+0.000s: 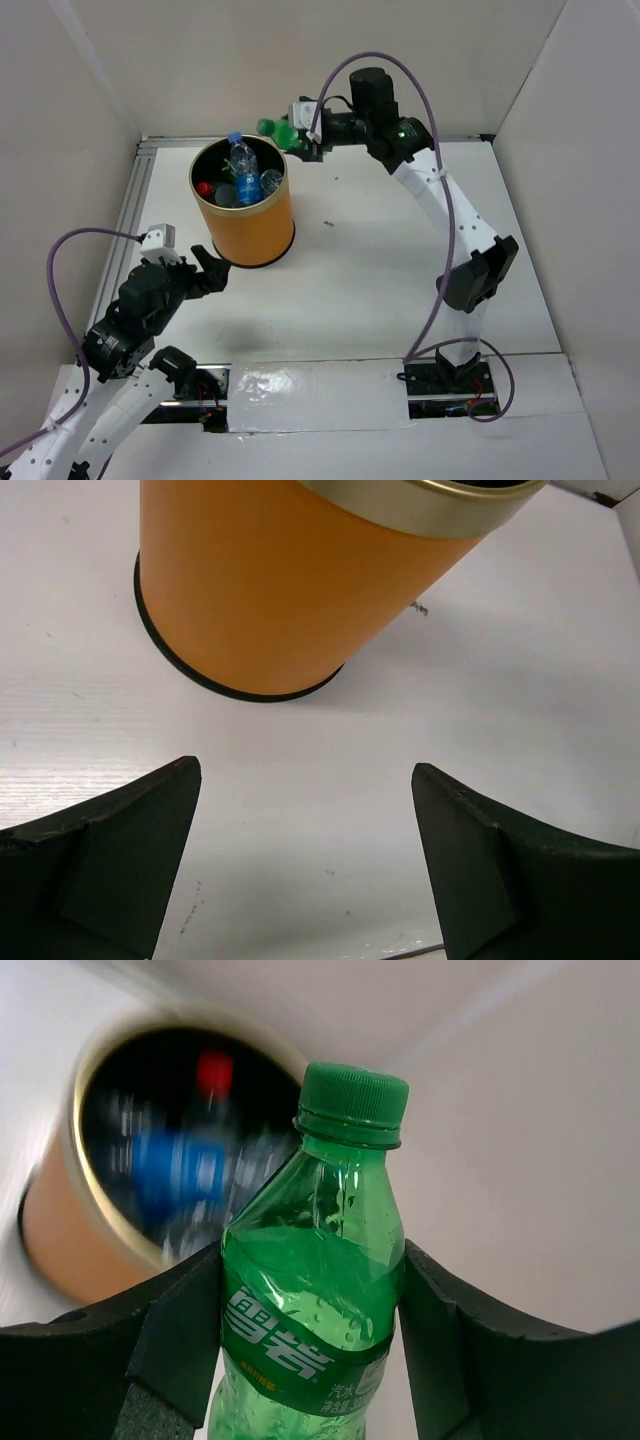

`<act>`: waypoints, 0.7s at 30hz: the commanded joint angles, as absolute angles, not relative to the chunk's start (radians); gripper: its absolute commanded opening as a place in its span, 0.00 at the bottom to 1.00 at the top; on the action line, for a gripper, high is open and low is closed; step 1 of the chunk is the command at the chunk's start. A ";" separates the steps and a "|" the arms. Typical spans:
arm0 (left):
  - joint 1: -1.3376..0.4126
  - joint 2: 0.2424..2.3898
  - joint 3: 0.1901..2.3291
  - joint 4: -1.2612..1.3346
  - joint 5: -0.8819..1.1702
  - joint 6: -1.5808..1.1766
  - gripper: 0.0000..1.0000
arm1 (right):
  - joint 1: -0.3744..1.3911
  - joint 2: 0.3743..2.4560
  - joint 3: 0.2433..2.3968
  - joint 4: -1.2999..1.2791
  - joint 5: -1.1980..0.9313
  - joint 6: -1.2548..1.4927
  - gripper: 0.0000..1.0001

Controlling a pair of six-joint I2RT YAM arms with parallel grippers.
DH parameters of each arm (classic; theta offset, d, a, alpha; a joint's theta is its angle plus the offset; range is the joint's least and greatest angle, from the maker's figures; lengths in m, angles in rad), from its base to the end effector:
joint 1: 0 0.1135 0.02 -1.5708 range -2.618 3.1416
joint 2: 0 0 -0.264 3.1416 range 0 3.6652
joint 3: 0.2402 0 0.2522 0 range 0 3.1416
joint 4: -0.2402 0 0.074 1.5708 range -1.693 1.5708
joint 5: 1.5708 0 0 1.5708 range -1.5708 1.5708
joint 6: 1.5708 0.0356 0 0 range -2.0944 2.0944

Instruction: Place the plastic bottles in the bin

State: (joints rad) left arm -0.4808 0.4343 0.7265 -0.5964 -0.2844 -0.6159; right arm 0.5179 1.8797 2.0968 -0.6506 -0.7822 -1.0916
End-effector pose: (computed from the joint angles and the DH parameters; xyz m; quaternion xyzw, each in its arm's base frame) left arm 0.0942 -0.0379 0.3202 -0.1375 0.7905 -0.2079 0.5595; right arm 0.3496 0.2281 0.4347 -0.7037 0.3921 0.1672 0.5684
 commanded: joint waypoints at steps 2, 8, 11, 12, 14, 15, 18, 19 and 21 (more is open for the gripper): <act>-0.508 0.400 0.719 -0.568 -0.304 -0.673 0.99 | 0.620 1.897 2.233 -0.514 -0.899 -0.862 0.15; -0.508 0.419 0.719 -0.577 -0.273 -0.693 0.99 | 0.725 2.003 2.256 -0.348 -0.890 -0.793 0.18; -0.508 0.419 0.719 -0.588 -0.273 -0.715 0.99 | 0.756 2.083 2.284 -0.248 -0.881 -0.701 0.20; -0.508 0.410 0.719 -0.588 -0.273 -0.715 0.99 | 0.768 2.106 2.293 -0.223 -0.864 -0.637 0.22; -0.508 0.410 0.719 -0.597 -0.273 -0.727 0.99 | 0.769 2.182 2.348 -0.171 -0.853 -0.556 0.26; -0.508 0.410 0.709 -0.597 -0.261 -0.727 0.99 | 0.769 2.209 2.377 -0.161 -0.853 -0.475 0.28; -0.508 0.410 0.709 -0.597 -0.261 -0.736 0.99 | 0.769 2.282 2.462 -0.114 -0.853 -0.291 0.40; -0.508 0.410 0.709 -0.597 -0.261 -0.736 0.99 | 0.769 2.283 2.462 -0.094 -0.853 -0.244 0.43; -0.508 0.410 0.709 -0.597 -0.261 -0.736 0.99 | 0.769 2.293 2.462 -0.042 -0.862 -0.157 0.48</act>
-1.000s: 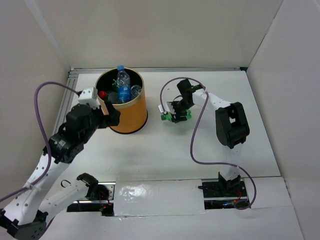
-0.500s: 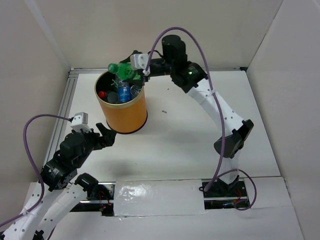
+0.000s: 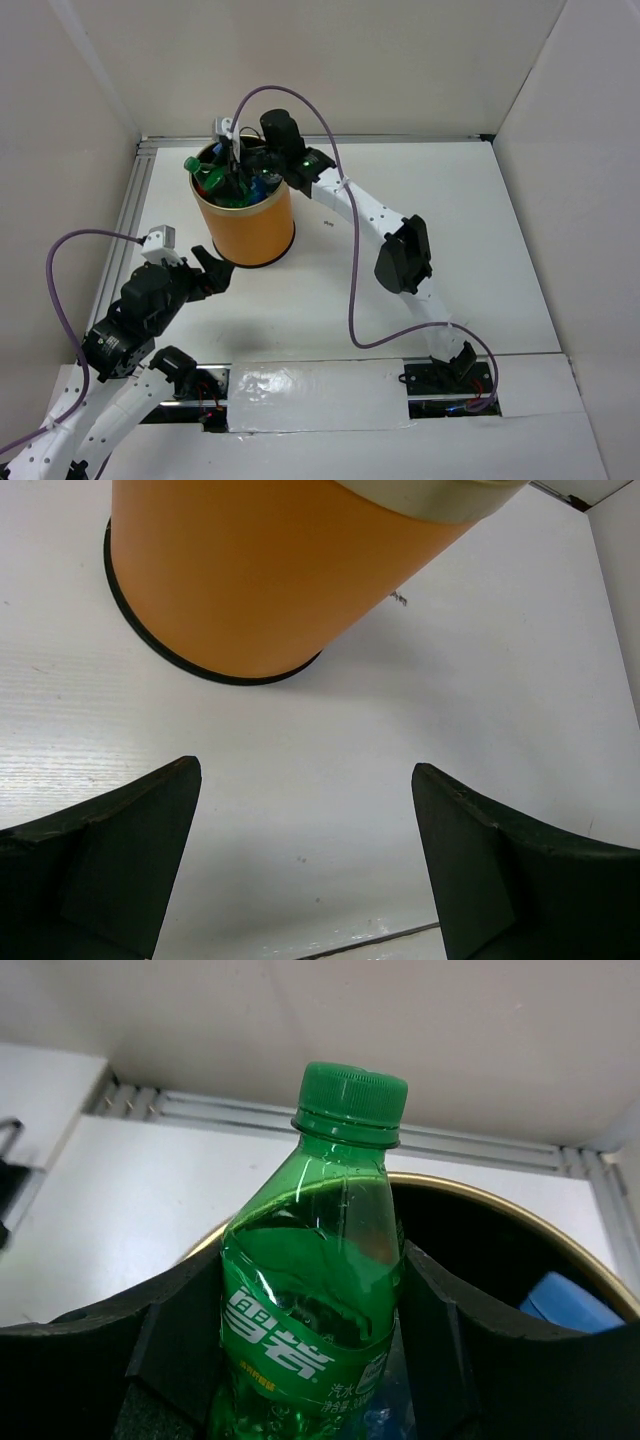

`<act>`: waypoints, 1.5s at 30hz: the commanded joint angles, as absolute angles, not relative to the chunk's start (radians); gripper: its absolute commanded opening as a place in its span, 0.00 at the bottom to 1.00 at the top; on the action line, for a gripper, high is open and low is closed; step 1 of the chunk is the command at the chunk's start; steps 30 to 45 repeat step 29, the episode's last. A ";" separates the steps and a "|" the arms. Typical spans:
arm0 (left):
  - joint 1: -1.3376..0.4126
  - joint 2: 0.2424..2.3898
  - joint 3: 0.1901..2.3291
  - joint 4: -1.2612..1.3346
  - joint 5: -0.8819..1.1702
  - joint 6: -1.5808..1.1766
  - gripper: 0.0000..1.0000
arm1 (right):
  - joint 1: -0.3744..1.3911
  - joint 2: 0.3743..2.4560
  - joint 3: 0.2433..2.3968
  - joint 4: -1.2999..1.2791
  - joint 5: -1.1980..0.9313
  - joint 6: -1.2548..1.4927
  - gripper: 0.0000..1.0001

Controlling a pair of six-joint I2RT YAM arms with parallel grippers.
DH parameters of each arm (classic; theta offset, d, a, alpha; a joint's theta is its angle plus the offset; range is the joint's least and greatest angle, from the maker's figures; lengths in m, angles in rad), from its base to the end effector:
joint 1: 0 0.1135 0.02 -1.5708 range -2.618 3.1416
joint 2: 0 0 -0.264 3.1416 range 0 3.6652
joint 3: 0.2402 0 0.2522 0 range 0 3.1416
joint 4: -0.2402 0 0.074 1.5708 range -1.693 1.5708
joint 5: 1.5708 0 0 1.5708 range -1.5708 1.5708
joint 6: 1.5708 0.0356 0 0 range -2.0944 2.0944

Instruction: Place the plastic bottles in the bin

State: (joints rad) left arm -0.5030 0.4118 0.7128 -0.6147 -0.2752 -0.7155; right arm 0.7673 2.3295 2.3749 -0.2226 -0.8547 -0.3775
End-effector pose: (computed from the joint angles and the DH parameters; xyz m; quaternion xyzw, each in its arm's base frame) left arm 0.0898 -0.0384 0.3157 -0.1652 0.7882 -0.2423 0.5411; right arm 0.3697 0.3938 0.3590 -0.6016 0.4426 0.4249 0.5114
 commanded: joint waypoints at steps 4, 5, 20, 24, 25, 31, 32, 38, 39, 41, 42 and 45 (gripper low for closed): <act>-0.508 0.420 0.709 -0.588 -0.250 -0.727 0.99 | 0.769 2.306 2.453 -0.050 -0.862 -0.019 0.91; -0.508 0.432 0.709 -0.588 -0.241 -0.718 0.99 | 0.769 2.306 2.453 -0.067 -0.862 -0.018 0.98; -0.517 0.572 0.727 -0.434 -0.098 -0.634 0.99 | 0.535 1.921 2.315 -0.475 -0.416 -0.202 1.00; -0.517 0.640 0.727 -0.353 -0.045 -0.603 0.99 | 0.535 1.670 1.817 -0.436 0.129 -0.252 1.00; -0.517 0.649 0.727 -0.338 -0.035 -0.594 0.99 | 0.522 1.617 1.727 -0.417 0.164 -0.274 1.00; -0.517 0.696 0.747 -0.275 -0.021 -0.568 0.99 | 0.407 1.299 1.351 -0.335 0.149 -0.288 1.00; -0.517 0.696 0.747 -0.275 -0.021 -0.568 0.99 | 0.407 1.299 1.351 -0.335 0.149 -0.288 1.00; -0.517 0.696 0.747 -0.275 -0.021 -0.568 0.99 | 0.407 1.299 1.351 -0.335 0.149 -0.288 1.00; -0.517 0.696 0.747 -0.275 -0.021 -0.568 0.99 | 0.407 1.299 1.351 -0.335 0.149 -0.288 1.00; -0.517 0.696 0.747 -0.275 -0.021 -0.568 0.99 | 0.407 1.299 1.351 -0.335 0.149 -0.288 1.00; -0.517 0.696 0.747 -0.275 -0.021 -0.568 0.99 | 0.407 1.299 1.351 -0.335 0.149 -0.288 1.00; -0.517 0.696 0.747 -0.275 -0.021 -0.568 0.99 | 0.407 1.299 1.351 -0.335 0.149 -0.288 1.00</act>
